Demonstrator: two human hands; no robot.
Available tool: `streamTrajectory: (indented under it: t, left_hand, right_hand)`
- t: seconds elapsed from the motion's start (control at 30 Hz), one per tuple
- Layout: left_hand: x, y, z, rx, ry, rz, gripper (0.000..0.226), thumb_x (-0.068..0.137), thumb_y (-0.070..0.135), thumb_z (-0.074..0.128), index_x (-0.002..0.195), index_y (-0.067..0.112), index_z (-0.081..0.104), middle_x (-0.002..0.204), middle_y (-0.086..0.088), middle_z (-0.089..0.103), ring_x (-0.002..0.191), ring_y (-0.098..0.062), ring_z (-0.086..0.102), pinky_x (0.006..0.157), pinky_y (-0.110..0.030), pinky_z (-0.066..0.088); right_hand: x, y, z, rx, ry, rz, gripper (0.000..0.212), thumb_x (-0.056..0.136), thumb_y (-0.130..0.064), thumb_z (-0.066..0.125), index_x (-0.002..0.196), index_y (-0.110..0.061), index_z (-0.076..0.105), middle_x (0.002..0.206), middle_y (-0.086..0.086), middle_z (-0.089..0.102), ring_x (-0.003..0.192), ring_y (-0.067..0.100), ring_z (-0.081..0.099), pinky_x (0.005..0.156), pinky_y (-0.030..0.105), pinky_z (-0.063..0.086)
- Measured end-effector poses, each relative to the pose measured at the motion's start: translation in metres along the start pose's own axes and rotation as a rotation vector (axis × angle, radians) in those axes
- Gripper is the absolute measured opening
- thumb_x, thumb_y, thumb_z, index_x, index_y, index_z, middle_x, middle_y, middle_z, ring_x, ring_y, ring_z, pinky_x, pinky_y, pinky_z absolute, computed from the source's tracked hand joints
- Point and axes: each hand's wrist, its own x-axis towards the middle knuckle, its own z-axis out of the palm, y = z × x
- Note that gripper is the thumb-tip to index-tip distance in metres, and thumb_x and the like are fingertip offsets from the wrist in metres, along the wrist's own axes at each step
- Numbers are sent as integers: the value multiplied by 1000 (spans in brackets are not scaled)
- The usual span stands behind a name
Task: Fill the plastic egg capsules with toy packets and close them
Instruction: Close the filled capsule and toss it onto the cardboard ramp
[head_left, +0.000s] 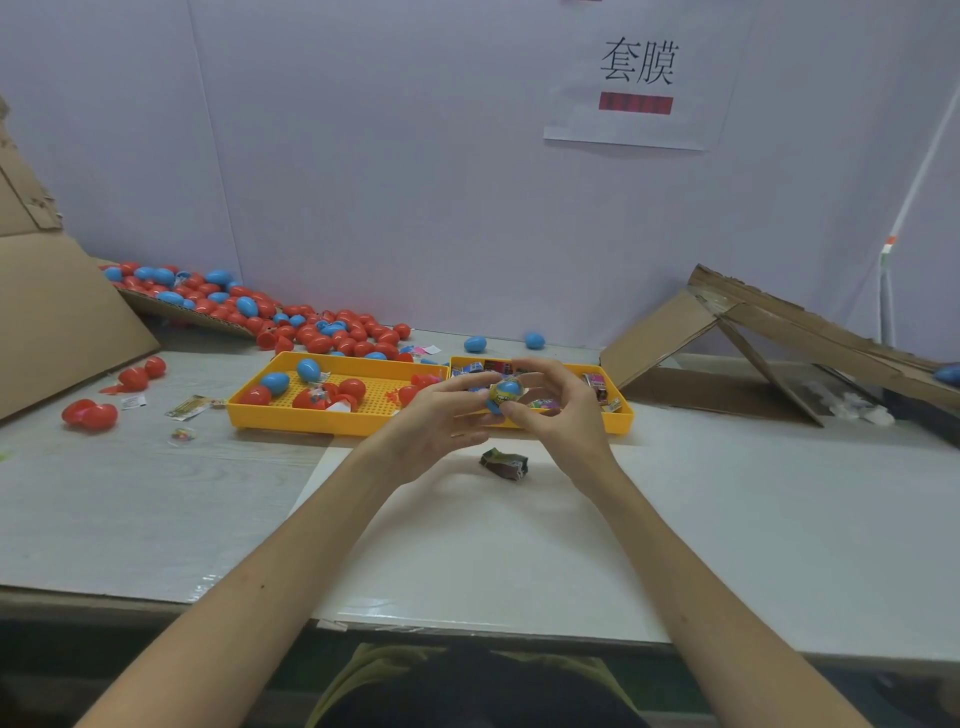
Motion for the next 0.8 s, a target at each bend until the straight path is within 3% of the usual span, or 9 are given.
streamTrajectory:
  t: [0.1,0.17,0.23,0.33,0.43,0.57,0.63,0.7,0.8]
  left_hand:
    - [-2,1,2,-30,-46,-4,41,99,42,60,137,27,61,132,0,69,120,-17,66,100,-34,49]
    - [-1,0,3,-92,-61,13,44,99,36,64,139,18,59,135,-7,66,124,-24,64,104,-37,51]
    - [0,-1,3,-153,-66,24,43,98,27,66,137,11,58,134,-11,67,124,-28,64,100,-35,55]
    - [1,-1,1,-227,-92,26,40,97,22,67,134,9,59,133,-12,67,124,-30,64,94,-31,57]
    - [1,0,1,-279,-121,16,44,97,18,67,138,8,55,135,-12,66,127,-29,62,97,-32,55]
    - [-1,3,2,-333,-135,30,47,97,14,65,142,7,52,135,-12,66,128,-29,62,98,-32,55]
    - [-2,5,2,-354,-130,22,49,95,13,66,142,8,50,136,-14,65,127,-30,62,99,-33,55]
    - [-3,5,3,-361,-131,11,49,94,12,66,141,8,51,135,-15,65,127,-31,62,99,-34,55]
    - [-5,6,2,-361,-143,2,48,93,12,67,138,9,53,134,-13,66,126,-30,63,96,-33,56]
  right_hand:
    - [0,-1,-2,-15,0,-26,49,76,-9,84,116,-32,68,99,-14,74,93,2,68,73,9,46]
    - [-1,-2,-1,-11,-36,-33,51,76,-7,84,119,-30,68,101,-13,74,94,3,69,72,11,48]
    - [-2,-2,0,-1,-60,-26,50,77,-6,83,119,-30,69,103,-12,74,96,4,69,72,13,50]
    - [-1,-3,-2,52,-68,-4,49,79,-5,82,117,-31,69,105,-11,75,98,5,68,74,15,51]
    - [-1,-3,-3,121,-71,36,41,85,-10,79,120,-26,68,108,-6,75,102,6,68,78,17,52]
    - [0,1,-1,195,-96,180,26,92,-23,72,118,-19,71,113,-1,72,110,19,67,90,40,59]
    - [1,2,-1,222,-107,228,22,92,-24,71,113,-18,72,109,2,72,104,23,70,80,41,61]
    - [1,2,-2,229,-106,234,21,92,-23,72,112,-18,73,107,4,72,97,21,73,69,32,59]
    - [2,3,-2,252,-112,227,23,91,-21,72,113,-13,73,106,5,73,94,20,74,69,34,60]
